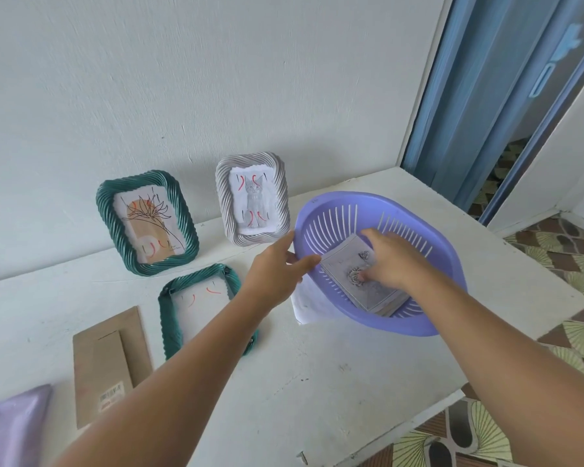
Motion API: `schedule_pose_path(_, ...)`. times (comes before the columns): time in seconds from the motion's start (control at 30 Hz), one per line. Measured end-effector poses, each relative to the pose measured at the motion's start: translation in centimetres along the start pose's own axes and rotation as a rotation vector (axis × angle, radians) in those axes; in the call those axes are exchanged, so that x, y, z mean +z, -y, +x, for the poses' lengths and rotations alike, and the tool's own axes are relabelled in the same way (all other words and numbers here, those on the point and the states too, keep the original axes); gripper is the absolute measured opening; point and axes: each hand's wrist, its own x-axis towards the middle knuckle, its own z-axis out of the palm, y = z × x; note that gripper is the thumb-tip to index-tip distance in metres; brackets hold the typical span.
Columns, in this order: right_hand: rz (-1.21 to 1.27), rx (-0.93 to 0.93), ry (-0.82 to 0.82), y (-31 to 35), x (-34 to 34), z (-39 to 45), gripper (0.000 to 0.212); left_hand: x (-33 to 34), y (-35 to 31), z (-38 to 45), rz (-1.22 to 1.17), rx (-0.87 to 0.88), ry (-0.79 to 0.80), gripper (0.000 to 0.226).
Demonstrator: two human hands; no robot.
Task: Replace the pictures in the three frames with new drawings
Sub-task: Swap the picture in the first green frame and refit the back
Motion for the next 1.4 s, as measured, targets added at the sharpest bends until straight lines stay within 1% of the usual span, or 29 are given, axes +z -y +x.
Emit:
schedule_pose_path(0.1, 0.018, 0.004, -0.056, 0.0, -0.1, 0.0, 0.081, 0.0, -0.1, 0.0, -0.002, 0.005, -0.003, 0.074)
schedule_pose_path(0.23, 0.077, -0.003, -0.162, -0.4, 0.1, 0.0, 0.056, 0.1, -0.2, 0.0, 0.001, 0.014, 0.003, 0.071)
schedule_pose_path(0.3, 0.064, -0.022, -0.215, -0.4, -0.1, -0.1, 0.043, 0.1, -0.2, 0.0, 0.007, 0.012, 0.003, 0.071)
schedule_pose_path(0.37, 0.047, -0.037, -0.242, -0.2, -0.3, -0.2, 0.025, 0.1, -0.1, 0.0, 0.014, 0.014, 0.004, 0.070)
schedule_pose_path(0.4, 0.057, -0.041, -0.246, -0.1, -0.3, -0.3, 0.020, 0.1, -0.1, 0.1, 0.017, 0.017, 0.004, 0.070)
schedule_pose_path(0.53, 0.092, -0.051, -0.305, 0.1, -0.5, -0.5, 0.022, 0.2, -0.1, 0.3, 0.030, 0.017, -0.001, 0.067)
schedule_pose_path(0.7, 0.196, -0.070, -0.373, 0.5, -1.0, -0.5, 0.015, 0.1, -0.7, 0.0, 0.048, 0.022, 0.001, 0.056)
schedule_pose_path(0.73, 0.219, -0.068, -0.396, 0.8, -1.2, -0.6, 0.014, 0.0, -0.8, -0.1, 0.047, 0.023, 0.007, 0.058)
schedule_pose_path(0.8, 0.274, -0.086, -0.471, 1.3, -1.6, -0.7, 0.014, 0.0, -1.0, -0.2, 0.080, 0.037, -0.012, 0.068)
schedule_pose_path(0.87, 0.304, -0.136, -0.572, 2.4, -2.1, -1.1, 0.014, -0.4, -1.3, -0.6, 0.104, 0.065, -0.113, 0.076)
schedule_pose_path(0.93, 0.315, -0.201, -0.688, 4.0, -2.6, -1.7, 0.015, -1.3, -1.9, -1.1, 0.018, 0.099, -0.204, 0.071)
schedule_pose_path(1.0, 0.336, -0.276, -0.793, 6.0, -2.9, -2.5, 0.014, -2.5, -2.6, -1.7, -0.126, 0.123, -0.229, 0.066)
schedule_pose_path(1.07, 0.347, -0.361, -0.851, 8.2, -2.8, -3.3, 0.014, -3.8, -2.9, -2.1, -0.269, 0.126, -0.225, 0.063)
schedule_pose_path(1.2, 0.312, -0.509, -0.798, 12.5, -1.2, -4.4, 0.017, -6.2, -2.8, -3.0, -0.490, 0.107, -0.255, 0.062)
schedule_pose_path(1.27, 0.269, -0.591, -0.787, 14.2, 0.0, -4.6, 0.017, -7.3, -2.2, -3.4, -0.547, 0.074, -0.322, 0.055)
schedule_pose_path(1.33, 0.228, -0.674, -0.756, 15.4, 1.3, -4.4, 0.020, -8.5, -1.1, -3.7, -0.610, 0.022, -0.406, 0.042)
schedule_pose_path(1.4, 0.253, -0.704, -0.710, 16.2, 2.7, -4.2, 0.029, -9.8, 0.2, -4.1, -0.651, -0.029, -0.472, 0.037)
